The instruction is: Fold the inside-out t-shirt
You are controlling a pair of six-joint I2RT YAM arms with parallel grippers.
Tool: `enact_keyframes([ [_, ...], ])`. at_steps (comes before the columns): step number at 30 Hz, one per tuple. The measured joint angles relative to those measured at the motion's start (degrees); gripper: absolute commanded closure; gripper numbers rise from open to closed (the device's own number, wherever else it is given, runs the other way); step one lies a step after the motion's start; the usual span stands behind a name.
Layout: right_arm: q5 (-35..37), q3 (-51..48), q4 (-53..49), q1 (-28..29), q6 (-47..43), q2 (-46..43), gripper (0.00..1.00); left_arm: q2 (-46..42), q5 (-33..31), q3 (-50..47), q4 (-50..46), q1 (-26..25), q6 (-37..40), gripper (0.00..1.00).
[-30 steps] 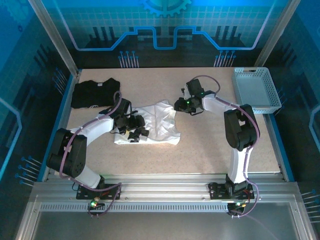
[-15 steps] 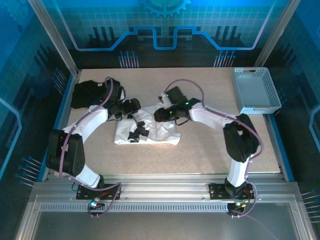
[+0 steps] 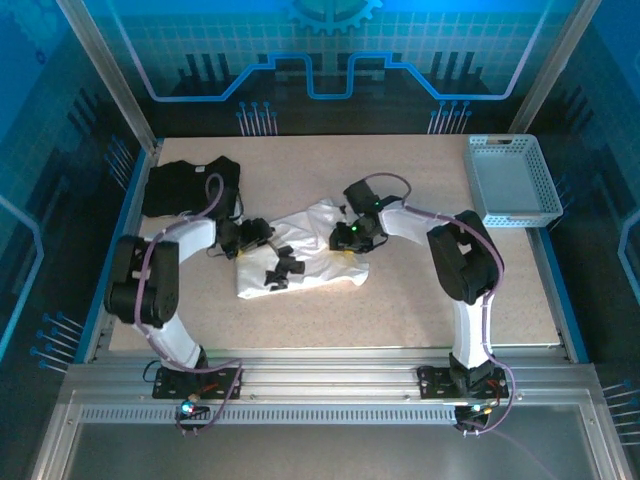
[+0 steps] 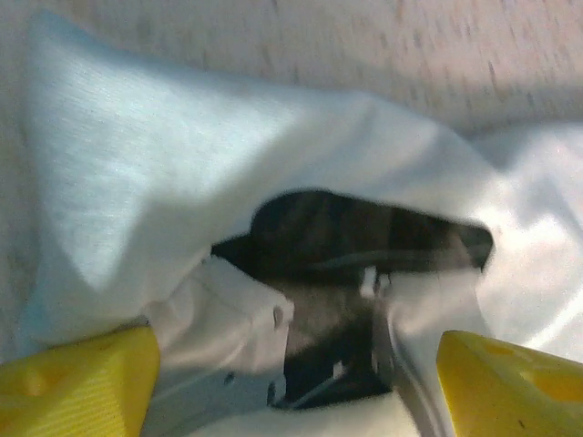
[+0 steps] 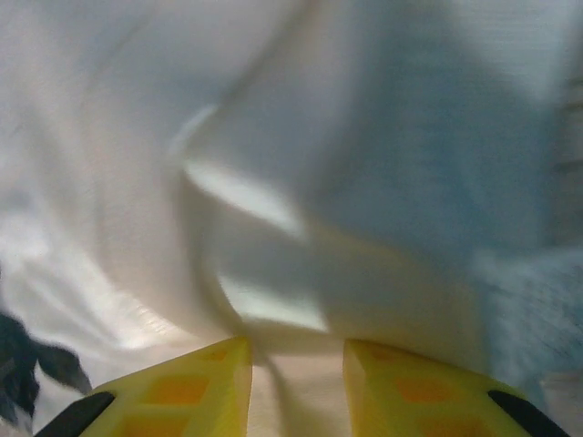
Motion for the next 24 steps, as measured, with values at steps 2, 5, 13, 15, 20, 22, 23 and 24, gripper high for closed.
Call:
enact_keyframes([
  [2, -0.22, 0.33, -0.66, -2.38, -0.2, -0.11, 0.65, -4.98, 0.57, -5.66, 0.66, -3.76, -1.88, 0.19],
  [5, -0.59, 2.4, -2.6, -5.42, -1.75, -0.2, 0.62, -10.93, 1.73, -11.41, 1.95, -13.7, -5.86, 0.19],
  [13, 2.27, -0.94, -5.31, -8.59, -11.04, -14.19, 0.51, -21.68, 4.96, -13.22, 4.76, -26.25, -11.72, 0.16],
  [15, 2.97, -5.51, -5.42, -8.44, -12.44, -20.55, 0.46, -23.5, 4.59, -12.22, 4.35, -24.17, -10.36, 0.17],
  [20, 5.95, -14.4, -5.92, -8.87, -12.98, -27.87, 0.35, -17.59, 4.61, -5.7, 3.96, -14.99, -5.53, 0.16],
  [22, 6.4, -16.46, -5.99, -9.94, -12.7, -28.0, 0.34, -11.91, 4.52, -0.92, 3.76, -13.75, -3.02, 0.16],
  [23, 6.51, -17.16, -6.23, -10.69, -12.55, -27.98, 0.34, -8.61, 4.44, 1.97, 3.37, -13.64, -1.64, 0.17],
  [24, 6.58, -17.49, -6.54, -11.26, -12.28, -28.0, 0.34, -5.55, 4.42, 4.87, 2.6, -13.6, -0.48, 0.17],
])
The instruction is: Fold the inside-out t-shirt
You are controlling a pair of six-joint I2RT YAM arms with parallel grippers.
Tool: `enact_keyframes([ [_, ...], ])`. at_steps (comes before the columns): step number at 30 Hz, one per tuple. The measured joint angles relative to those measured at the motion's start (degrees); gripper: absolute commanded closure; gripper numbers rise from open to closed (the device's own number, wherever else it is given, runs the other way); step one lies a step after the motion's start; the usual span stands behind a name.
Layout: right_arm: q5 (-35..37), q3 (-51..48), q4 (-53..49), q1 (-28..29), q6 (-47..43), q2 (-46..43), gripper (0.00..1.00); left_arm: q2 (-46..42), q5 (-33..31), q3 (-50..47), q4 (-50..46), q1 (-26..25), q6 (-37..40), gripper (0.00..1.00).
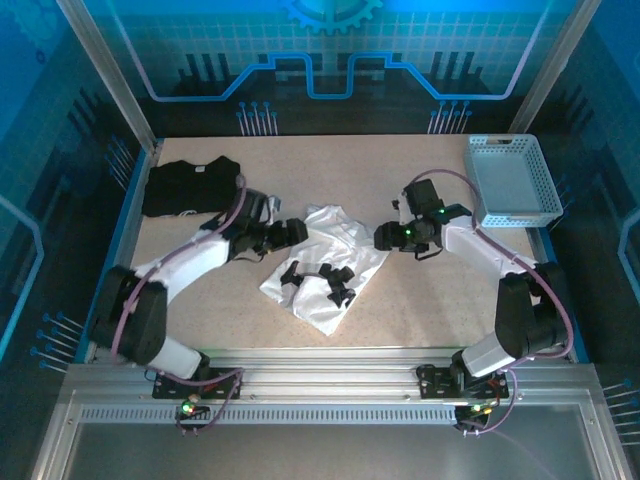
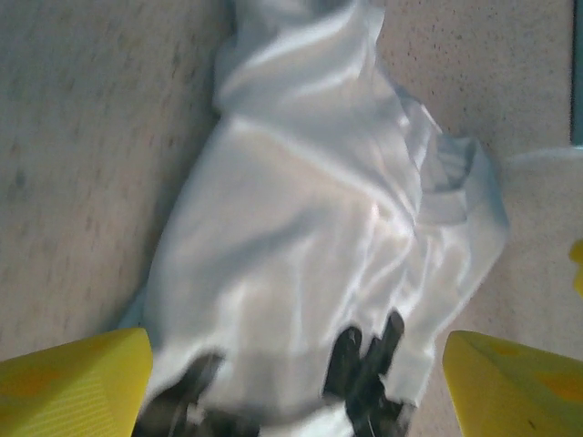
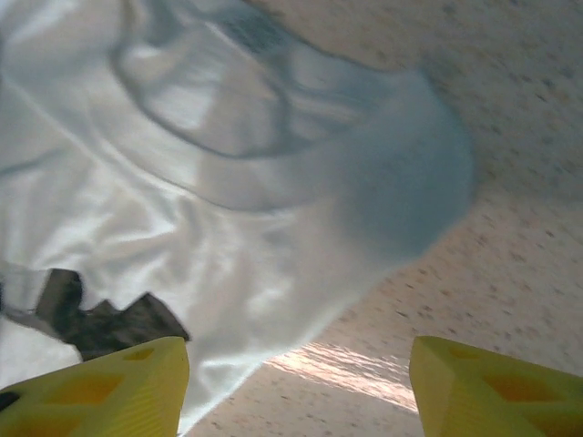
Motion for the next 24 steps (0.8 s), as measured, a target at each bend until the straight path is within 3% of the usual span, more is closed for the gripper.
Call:
enact_keyframes([
  [4, 0.57, -0.94, 0.96, 2.69, 1.38, -0.72, 0.34, 6.99, -1.46, 6.19, -2.75, 0.02, 3.82, 0.17],
  [8, -0.79, -4.66, 4.33, 10.16, 4.74, -1.44, 0.34, 6.23, -2.75, 1.99, -5.07, 1.18, 4.87, 0.19],
  [11, -1.62, -5.84, 4.94, 11.54, 6.36, 0.17, 0.34, 5.46, -1.9, -4.02, -5.7, 2.16, 4.74, 0.21],
  [15, -1.57, -5.2, 4.57, 8.72, 6.14, 1.66, 0.33, -0.96, 1.7, -12.09, -1.77, 0.96, 3.08, 0.21],
  [20, -1.73, 0.57, 2.56, 1.33, 4.11, 3.54, 0.32, -7.72, 9.29, -17.86, -0.28, -8.15, -1.77, 0.2],
  [24, -0.79, 6.58, 1.44, -1.01, 2.1, 9.94, 0.32, -9.55, 11.76, -16.83, -0.15, -7.76, -3.13, 0.17],
])
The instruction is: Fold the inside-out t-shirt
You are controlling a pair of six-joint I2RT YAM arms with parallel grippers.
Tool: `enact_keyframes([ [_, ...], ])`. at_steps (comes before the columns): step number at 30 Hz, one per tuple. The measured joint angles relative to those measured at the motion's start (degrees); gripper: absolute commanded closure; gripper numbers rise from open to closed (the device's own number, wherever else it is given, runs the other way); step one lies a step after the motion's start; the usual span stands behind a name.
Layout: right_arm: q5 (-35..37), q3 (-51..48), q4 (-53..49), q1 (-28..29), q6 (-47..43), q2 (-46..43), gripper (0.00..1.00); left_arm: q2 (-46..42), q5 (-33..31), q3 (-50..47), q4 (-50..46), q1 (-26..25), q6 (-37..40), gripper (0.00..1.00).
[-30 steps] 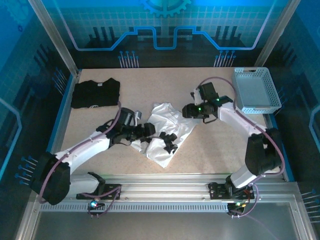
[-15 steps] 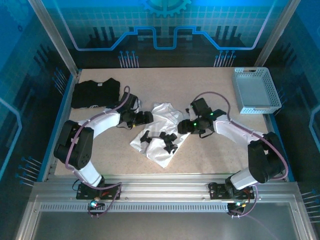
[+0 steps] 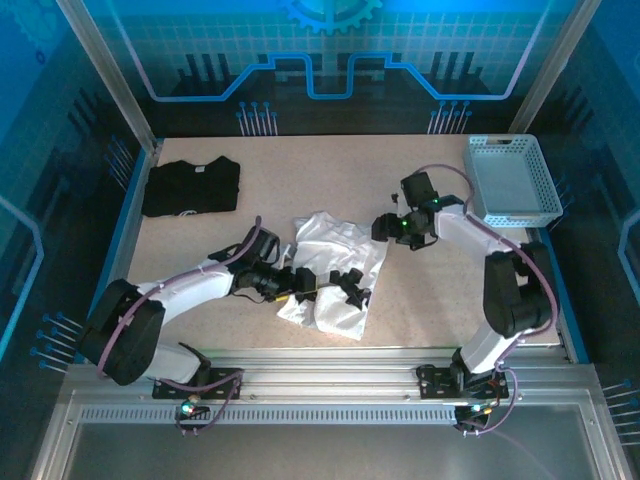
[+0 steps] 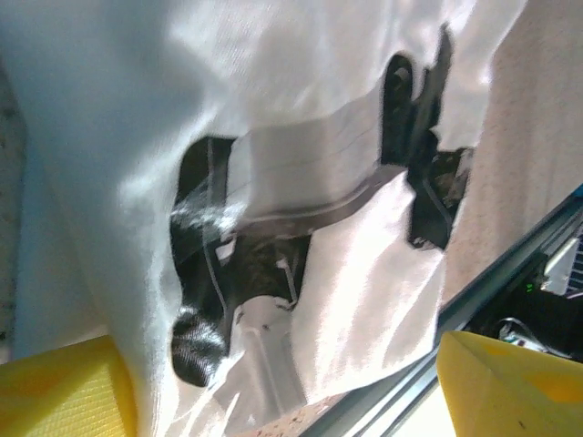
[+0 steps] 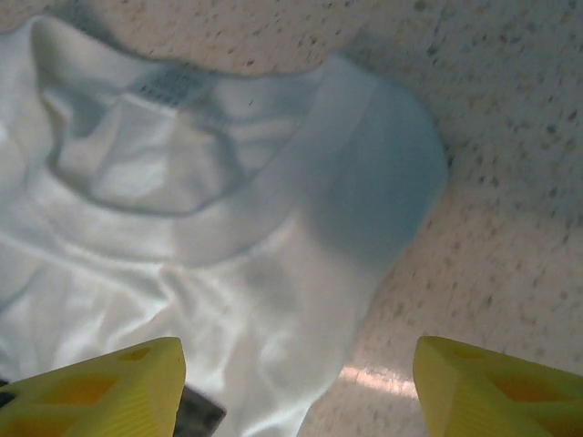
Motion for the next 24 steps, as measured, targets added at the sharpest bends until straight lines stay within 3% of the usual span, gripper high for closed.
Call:
enact_keyframes([
  [5, -0.02, 5.44, -2.45, 0.02, -2.12, 8.72, 0.32, 3.08, -2.69, 7.72, -0.76, 5.81, 1.66, 0.15],
  [9, 0.02, 9.84, -3.96, 0.04, -3.08, 13.49, 0.33, 14.84, -6.75, 19.32, -0.74, 9.55, 4.37, 0.15],
  [16, -0.76, 14.14, -6.54, 1.46, -4.09, 16.96, 0.36, 34.42, -9.07, 37.92, -5.14, 9.77, 9.81, 0.15],
  [24, -1.51, 16.52, -8.46, 2.58, -4.11, 19.93, 0.36, 41.07, -9.05, 45.79, -10.56, 9.75, 12.92, 0.2],
])
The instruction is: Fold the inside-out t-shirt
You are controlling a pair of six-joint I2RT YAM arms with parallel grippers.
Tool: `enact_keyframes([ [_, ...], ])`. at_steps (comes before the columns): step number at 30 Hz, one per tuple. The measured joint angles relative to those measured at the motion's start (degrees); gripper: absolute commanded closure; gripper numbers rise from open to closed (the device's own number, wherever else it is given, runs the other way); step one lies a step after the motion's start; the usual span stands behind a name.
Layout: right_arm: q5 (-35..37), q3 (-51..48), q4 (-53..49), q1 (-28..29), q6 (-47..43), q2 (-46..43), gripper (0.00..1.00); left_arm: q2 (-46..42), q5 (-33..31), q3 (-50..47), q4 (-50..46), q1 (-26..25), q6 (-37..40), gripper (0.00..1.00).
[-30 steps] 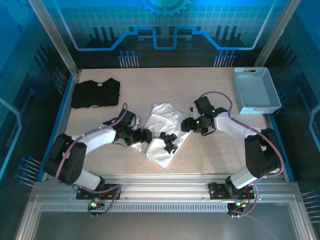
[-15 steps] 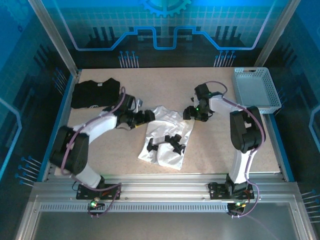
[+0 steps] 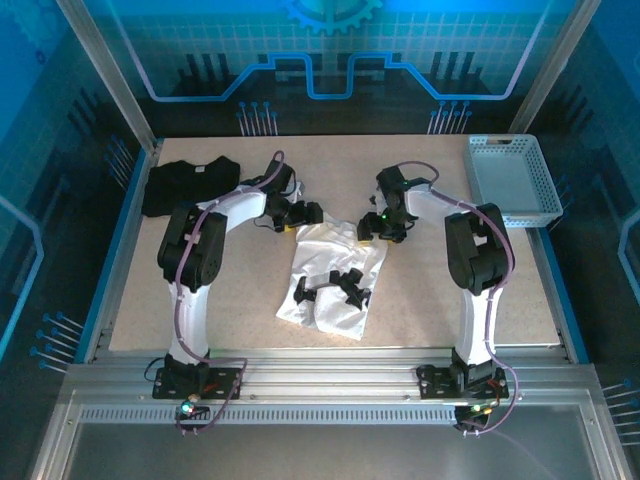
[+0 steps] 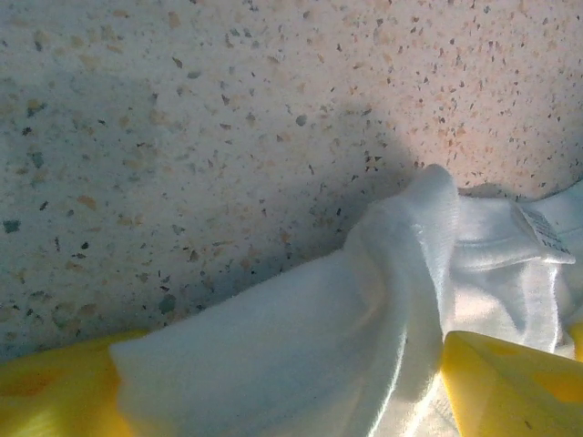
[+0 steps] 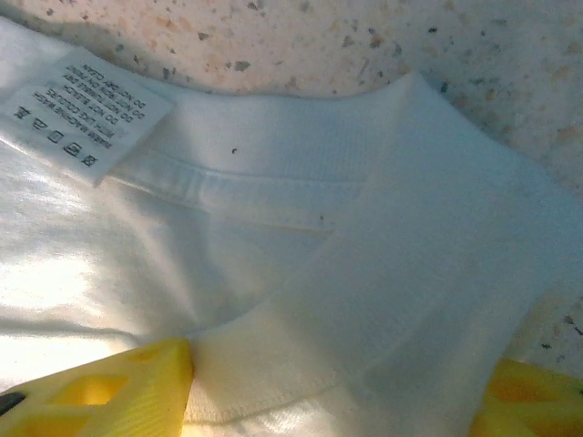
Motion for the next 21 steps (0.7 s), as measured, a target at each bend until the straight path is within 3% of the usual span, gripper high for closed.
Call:
enact_keyframes([
  [6, 0.02, 1.79, -0.96, 0.42, -0.15, 1.44, 0.44, 1.05, 0.02, 1.4, -1.81, 0.09, 1.18, 0.34],
  [14, -1.49, 2.8, -0.66, 1.07, -0.59, 2.73, 0.78, 2.56, 0.7, 1.86, -1.86, 0.55, 1.25, 0.68],
  [18, -3.23, 2.29, 0.72, 0.87, -0.57, 2.8, 0.89, 3.32, 1.86, 1.97, -1.31, 0.66, 1.07, 0.82],
  [21, -5.27, 1.07, 2.84, 0.22, -0.35, 2.43, 0.96, 3.58, 3.37, 1.99, -0.28, 0.63, 0.76, 1.0],
])
